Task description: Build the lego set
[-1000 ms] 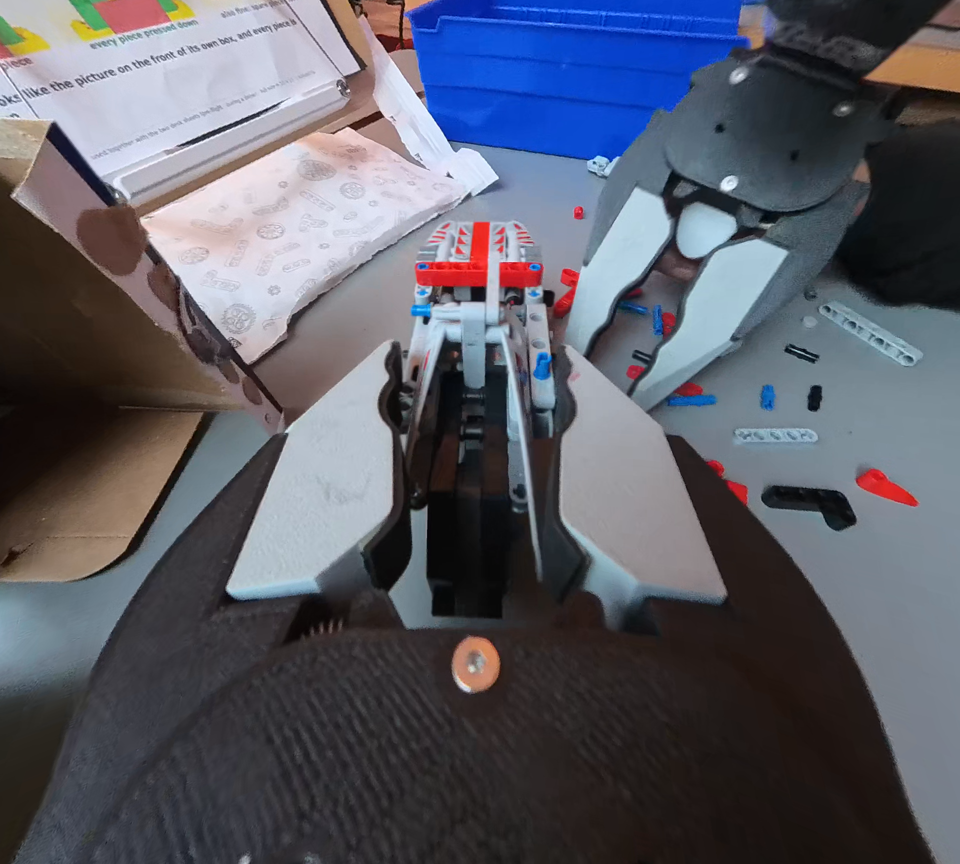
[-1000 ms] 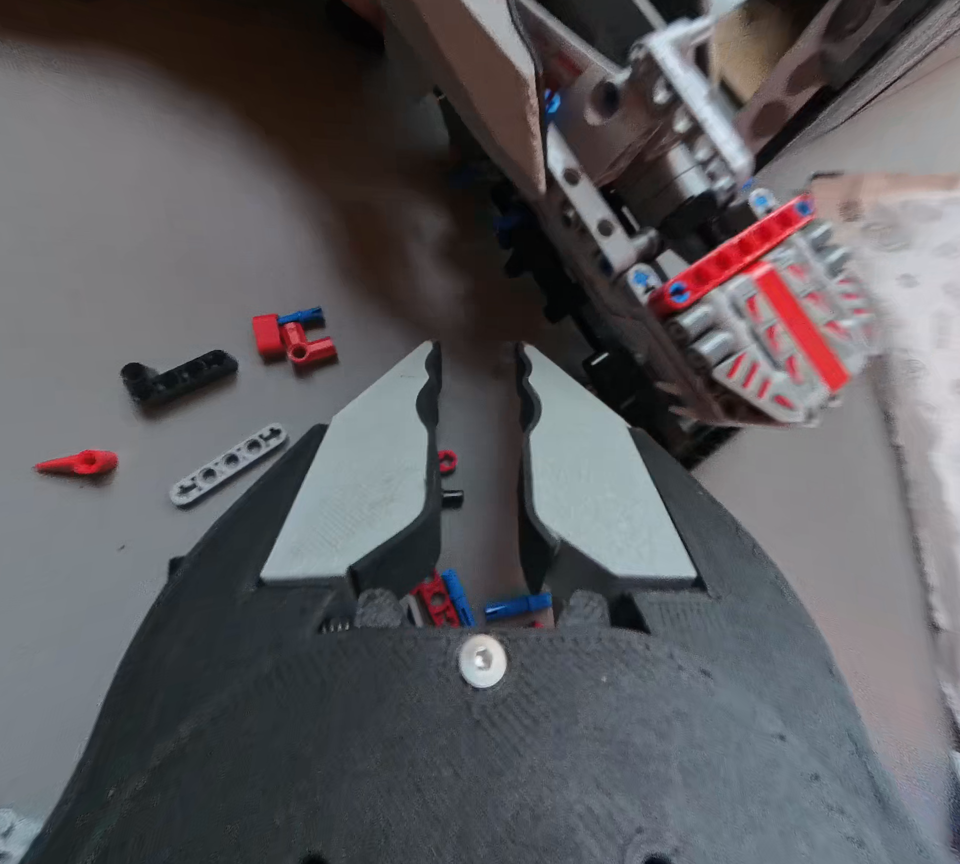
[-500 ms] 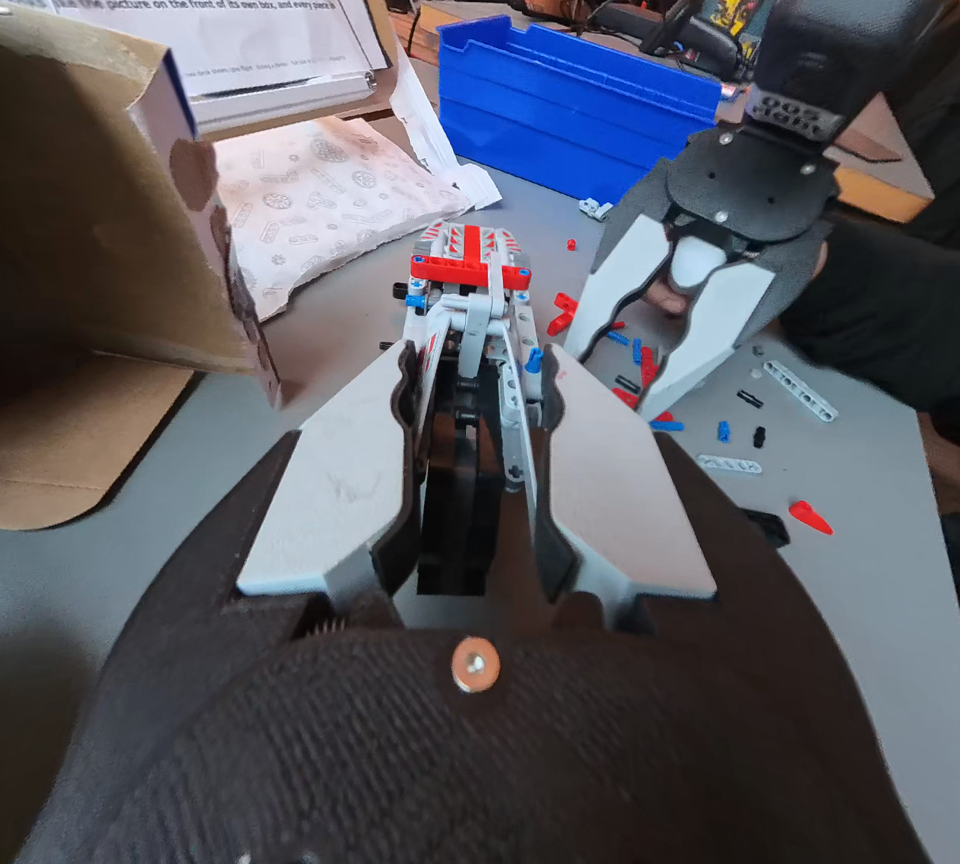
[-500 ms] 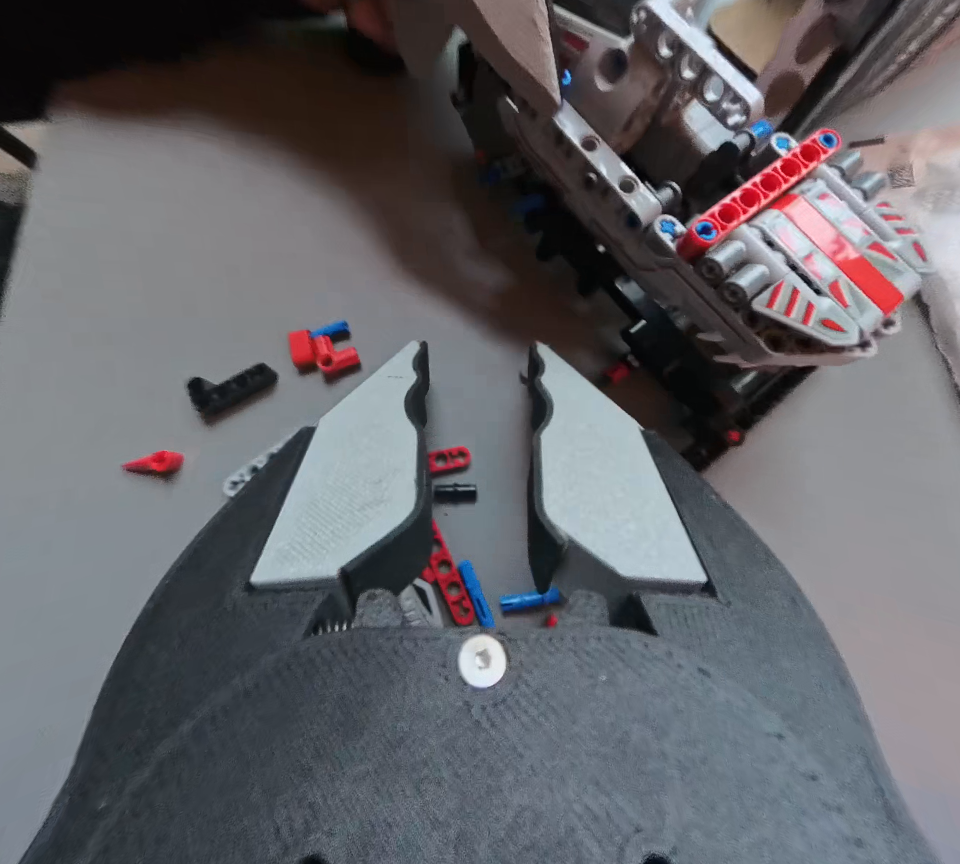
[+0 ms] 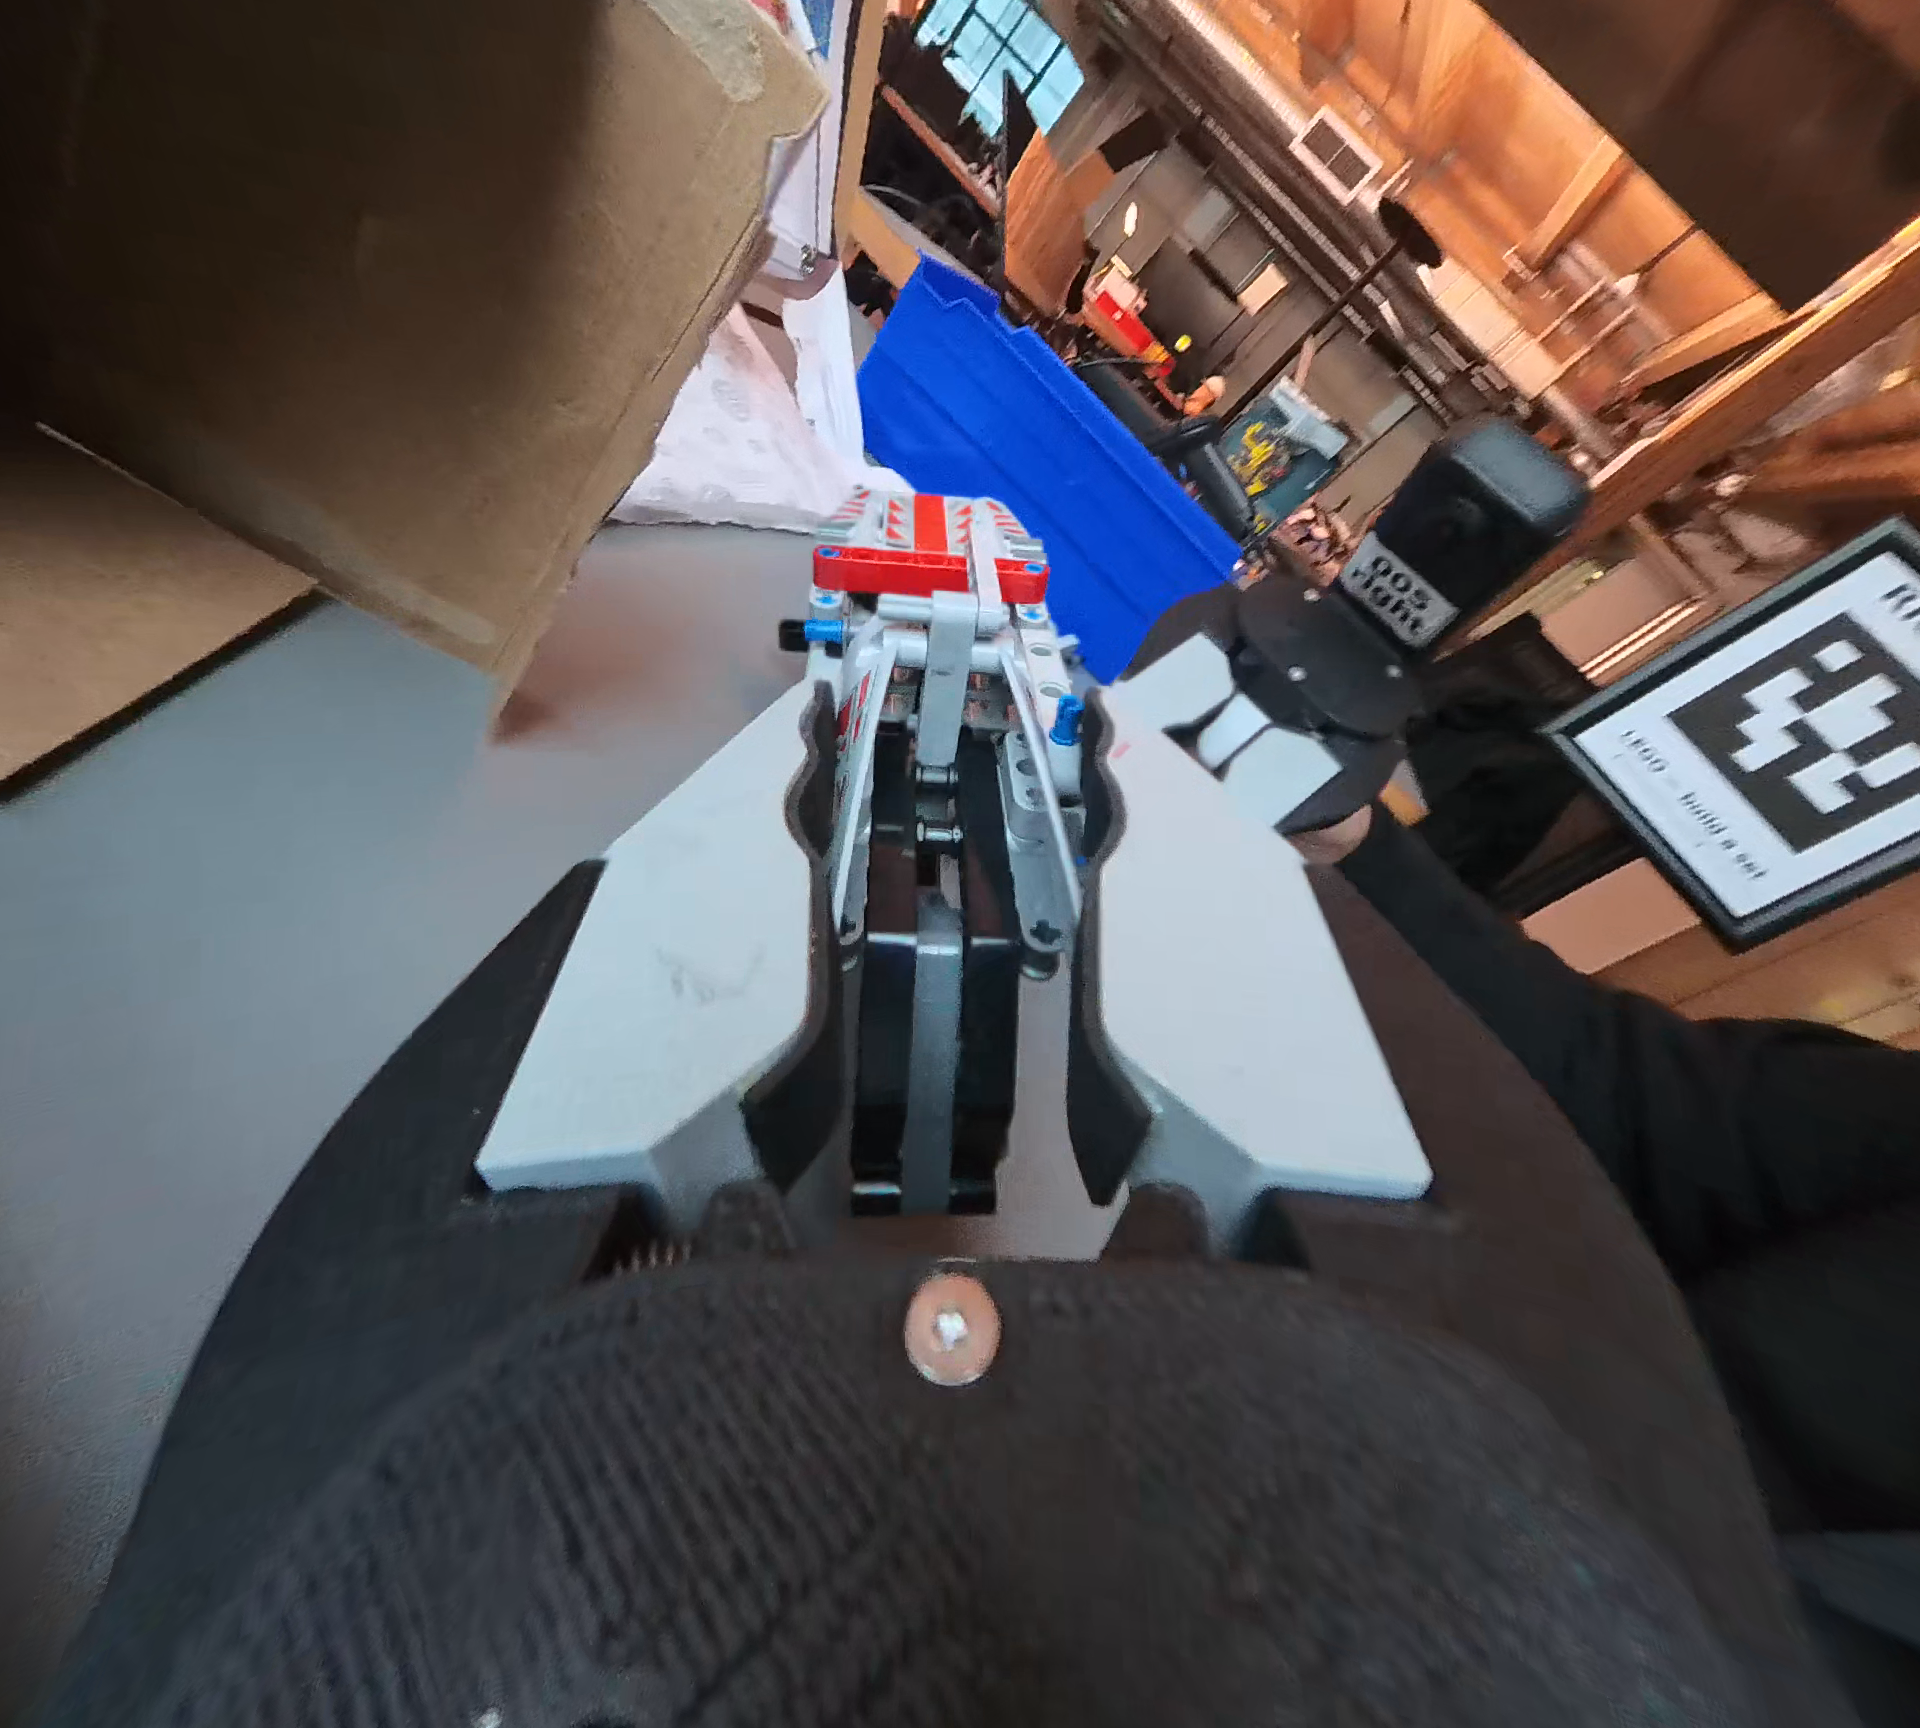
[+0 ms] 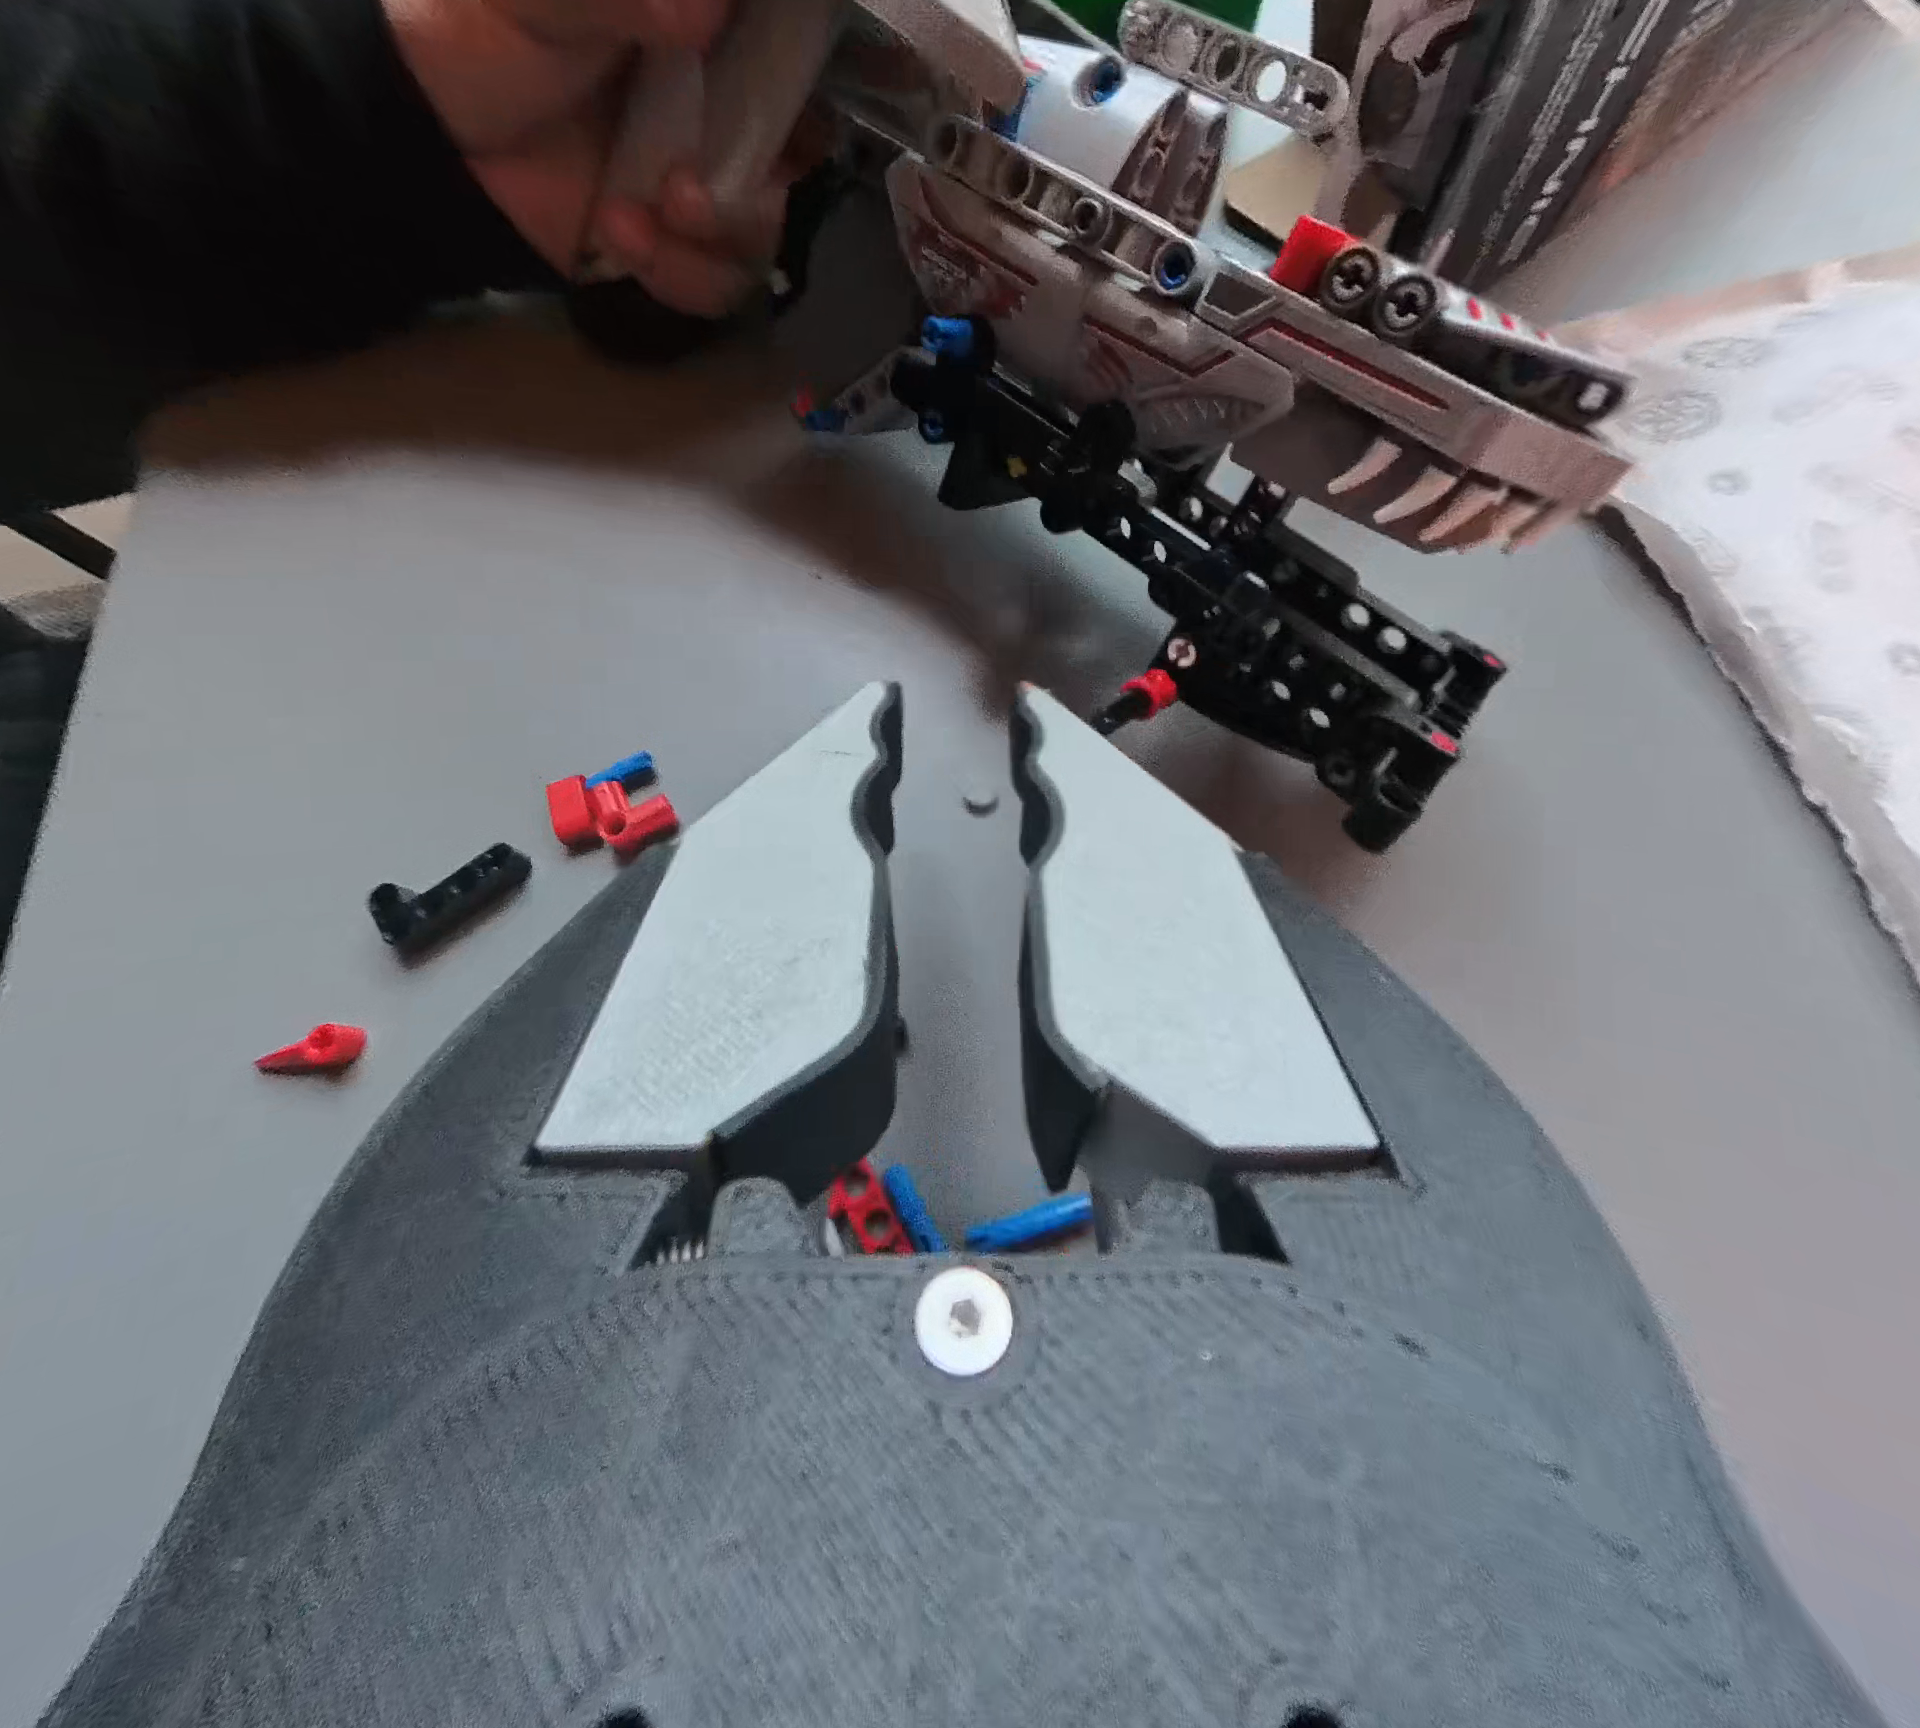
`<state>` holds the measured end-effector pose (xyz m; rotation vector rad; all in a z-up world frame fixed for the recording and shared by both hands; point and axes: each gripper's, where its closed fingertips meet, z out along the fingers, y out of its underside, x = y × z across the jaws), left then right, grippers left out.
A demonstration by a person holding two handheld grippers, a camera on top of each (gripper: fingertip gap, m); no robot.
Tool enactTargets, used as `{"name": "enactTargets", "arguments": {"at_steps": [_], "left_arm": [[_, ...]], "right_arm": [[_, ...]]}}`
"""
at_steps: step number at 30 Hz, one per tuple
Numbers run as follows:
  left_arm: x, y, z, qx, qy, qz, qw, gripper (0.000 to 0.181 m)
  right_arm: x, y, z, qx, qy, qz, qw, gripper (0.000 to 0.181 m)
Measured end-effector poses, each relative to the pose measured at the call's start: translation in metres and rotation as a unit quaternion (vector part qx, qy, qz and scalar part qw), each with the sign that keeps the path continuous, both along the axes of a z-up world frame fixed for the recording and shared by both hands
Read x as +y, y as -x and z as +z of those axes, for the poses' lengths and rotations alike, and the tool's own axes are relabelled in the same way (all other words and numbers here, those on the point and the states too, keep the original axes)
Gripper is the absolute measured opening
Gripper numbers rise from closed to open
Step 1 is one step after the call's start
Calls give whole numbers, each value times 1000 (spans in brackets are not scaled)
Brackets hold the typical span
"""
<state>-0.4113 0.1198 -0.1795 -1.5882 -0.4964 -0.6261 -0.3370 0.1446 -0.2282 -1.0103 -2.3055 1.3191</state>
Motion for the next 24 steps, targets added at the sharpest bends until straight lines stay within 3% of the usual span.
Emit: {"name": "enactTargets", "arguments": {"at_steps": [4,7,11,18,21,22,23,24], "left_arm": [[3,-1,-4,-17,4,-3,1000,45],[6,-8,-8,31,31,-10,999,45],[9,-17,-8,72,42,-23,996,45],[3,-5,-9,9,28,-16,999,45],[2,-6,-9,19,30,-21,999,44],[2,-7,-9,21,29,-23,999,45],[2,-8,-9,22,28,-25,999,45],[3,-9,-9,25,28,-26,999,45]], "right_arm": [[-4,4,7,-3,43,-18,999,17],[2,9,4,-4,36,-40,999,27],[17,13,0,-2,16,-58,998,27],[55,20,23,33,41,-124,991,27],[74,23,27,37,58,-160,985,9],[80,25,29,39,67,-175,982,12],[86,26,30,38,74,-187,979,29],[89,26,29,34,78,-193,978,29]]}}
